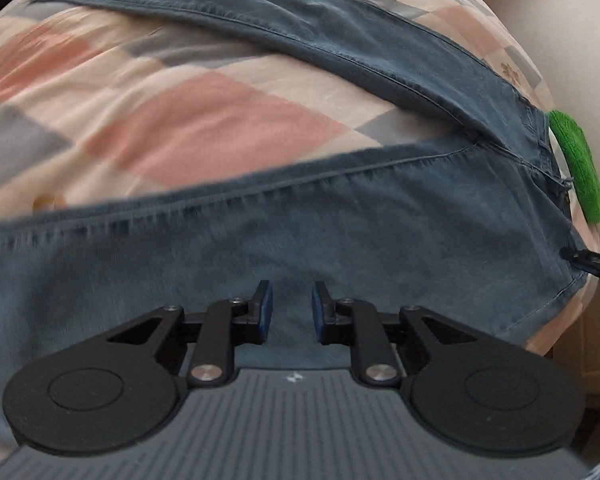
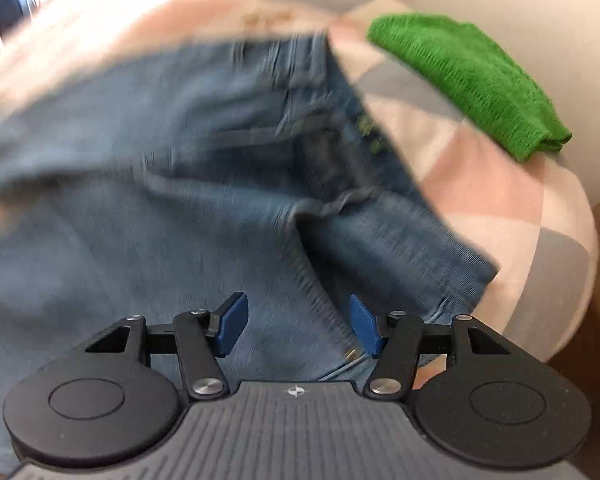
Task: Fold clothes
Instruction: 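Grasp the jeans waistband with the right gripper and straighten it, then open the right gripper and pull both grippers back above the jeans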
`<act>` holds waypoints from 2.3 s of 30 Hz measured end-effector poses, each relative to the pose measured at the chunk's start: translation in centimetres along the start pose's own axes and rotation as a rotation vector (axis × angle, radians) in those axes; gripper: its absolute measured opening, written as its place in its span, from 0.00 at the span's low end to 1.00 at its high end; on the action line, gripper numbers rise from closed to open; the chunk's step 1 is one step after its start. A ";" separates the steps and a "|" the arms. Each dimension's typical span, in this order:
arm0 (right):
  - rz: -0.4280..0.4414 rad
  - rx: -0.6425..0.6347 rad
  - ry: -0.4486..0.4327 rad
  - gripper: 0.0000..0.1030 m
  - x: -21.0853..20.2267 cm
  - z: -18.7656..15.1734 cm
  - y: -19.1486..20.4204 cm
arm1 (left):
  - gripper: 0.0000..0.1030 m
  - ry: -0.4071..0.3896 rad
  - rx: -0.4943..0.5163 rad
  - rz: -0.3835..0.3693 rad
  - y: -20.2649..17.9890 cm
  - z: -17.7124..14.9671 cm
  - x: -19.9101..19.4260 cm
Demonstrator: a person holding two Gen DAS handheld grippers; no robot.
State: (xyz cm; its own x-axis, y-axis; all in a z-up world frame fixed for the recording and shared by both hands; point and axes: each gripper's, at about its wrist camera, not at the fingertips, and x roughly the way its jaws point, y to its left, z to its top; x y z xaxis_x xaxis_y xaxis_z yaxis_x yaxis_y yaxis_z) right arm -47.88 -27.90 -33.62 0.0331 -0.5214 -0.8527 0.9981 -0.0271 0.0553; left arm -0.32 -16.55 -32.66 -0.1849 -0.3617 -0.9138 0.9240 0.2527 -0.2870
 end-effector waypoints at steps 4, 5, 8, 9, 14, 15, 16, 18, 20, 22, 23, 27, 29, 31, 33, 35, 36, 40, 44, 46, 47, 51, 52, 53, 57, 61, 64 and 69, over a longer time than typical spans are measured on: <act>0.158 -0.023 -0.061 0.56 0.5 4.5 -4.2 | 0.21 -0.028 -0.050 0.006 -2.2 -1.5 -0.8; 0.200 -0.048 -0.066 0.55 1.2 5.6 -5.0 | 0.22 -0.040 -0.047 0.010 -2.8 -1.7 -0.8; 0.314 -0.158 -0.062 0.49 3.6 7.0 -6.3 | 0.24 -0.066 -0.040 0.028 -4.6 -1.8 0.0; 0.343 -0.204 -0.061 0.48 4.4 7.2 -6.3 | 0.24 -0.070 -0.038 0.038 -5.1 -1.9 0.3; 0.405 -0.347 -0.056 0.48 8.4 7.8 -6.2 | 0.27 -0.085 -0.009 0.083 -7.2 -2.6 1.5; 0.448 -0.330 -0.041 0.43 8.8 7.8 -6.5 | 0.27 -0.086 0.000 0.092 -7.5 -2.8 1.6; 0.483 -0.306 -0.016 0.39 9.1 7.9 -6.7 | 0.28 -0.084 0.005 0.101 -7.6 -3.0 1.8; 0.520 -0.300 -0.011 0.28 8.4 7.9 -7.3 | 0.28 -0.077 0.001 0.118 -7.8 -3.2 2.0; 0.572 -0.290 -0.027 0.23 6.8 8.0 -7.8 | 0.28 -0.072 -0.011 0.124 -7.8 -3.4 2.1; 0.610 -0.304 -0.076 0.19 4.1 8.6 -7.4 | 0.28 -0.071 -0.018 0.128 -7.8 -3.3 2.1; 0.625 -0.310 -0.099 0.18 2.9 9.0 -7.2 | 0.28 -0.072 -0.018 0.129 -7.8 -3.2 2.1; 0.485 -0.338 -0.080 0.16 3.4 11.5 -4.9 | 0.29 -0.067 -0.019 0.122 -8.0 -2.4 2.6; 0.298 -0.354 -0.016 0.16 6.5 11.8 -3.9 | 0.29 -0.064 -0.017 0.118 -8.1 -1.8 3.1; 0.089 -0.366 0.022 0.04 9.4 11.1 -3.4 | 0.31 -0.065 -0.003 0.124 -8.2 -1.3 3.5; 0.003 -0.334 -0.011 0.00 9.4 10.4 -3.1 | 0.33 -0.059 0.006 0.137 -7.9 -0.9 3.6; -0.028 -0.277 -0.076 0.09 7.8 9.6 -3.1 | 0.33 -0.056 0.005 0.149 -7.2 -0.6 3.4; 0.031 -0.257 -0.121 0.13 6.3 8.9 -2.7 | 0.33 -0.057 0.001 0.153 -6.9 -0.5 3.2; 0.245 -0.287 -0.185 0.22 2.6 5.9 0.0 | 0.33 -0.055 -0.027 0.158 -5.9 -0.3 3.1; 0.122 -0.461 -0.065 0.19 5.8 2.7 2.3 | 0.33 -0.046 -0.038 0.152 -6.4 -0.6 3.6; 0.058 -0.382 -0.055 0.19 6.3 2.4 0.6 | 0.34 -0.039 -0.025 0.166 -6.9 -1.0 3.4; 0.067 -0.301 -0.037 0.15 5.9 2.7 -0.5 | 0.35 -0.033 -0.018 0.178 -7.0 -1.2 3.1; 0.011 -0.191 0.002 0.23 1.6 3.3 -1.4 | 0.38 -0.004 -0.017 0.235 -7.4 -2.5 1.2; 0.057 -0.154 0.001 0.23 -0.1 3.0 -1.6 | 0.38 0.007 -0.022 0.250 -7.6 -2.8 0.5; 0.100 -0.118 0.004 0.31 -1.8 2.7 -1.8 | 0.39 0.015 -0.026 0.262 -8.0 -3.1 -0.3; 0.201 -0.062 0.079 0.50 -7.0 1.0 -0.9 | 0.50 0.015 -0.045 0.280 -10.0 -4.5 -3.9; 0.288 -0.014 0.155 0.62 -10.8 -0.4 0.4 | 0.54 -0.006 -0.065 0.256 -12.0 -5.9 -7.5; 0.333 -0.026 0.175 0.67 -13.6 -0.9 1.3 | 0.60 -0.032 -0.058 0.261 -13.5 -6.8 -9.9; 0.373 -0.098 0.124 0.83 -18.4 -1.3 2.3 | 0.63 -0.088 -0.055 0.306 -15.8 -8.1 -13.6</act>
State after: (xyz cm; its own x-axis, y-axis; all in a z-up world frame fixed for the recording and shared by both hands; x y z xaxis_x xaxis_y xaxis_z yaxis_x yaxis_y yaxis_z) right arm -46.09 -17.21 -18.47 0.3937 -0.3729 -0.8402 0.9165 0.2294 0.3277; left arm -15.11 -8.35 -18.07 0.1302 -0.3370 -0.9325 0.9123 0.4090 -0.0205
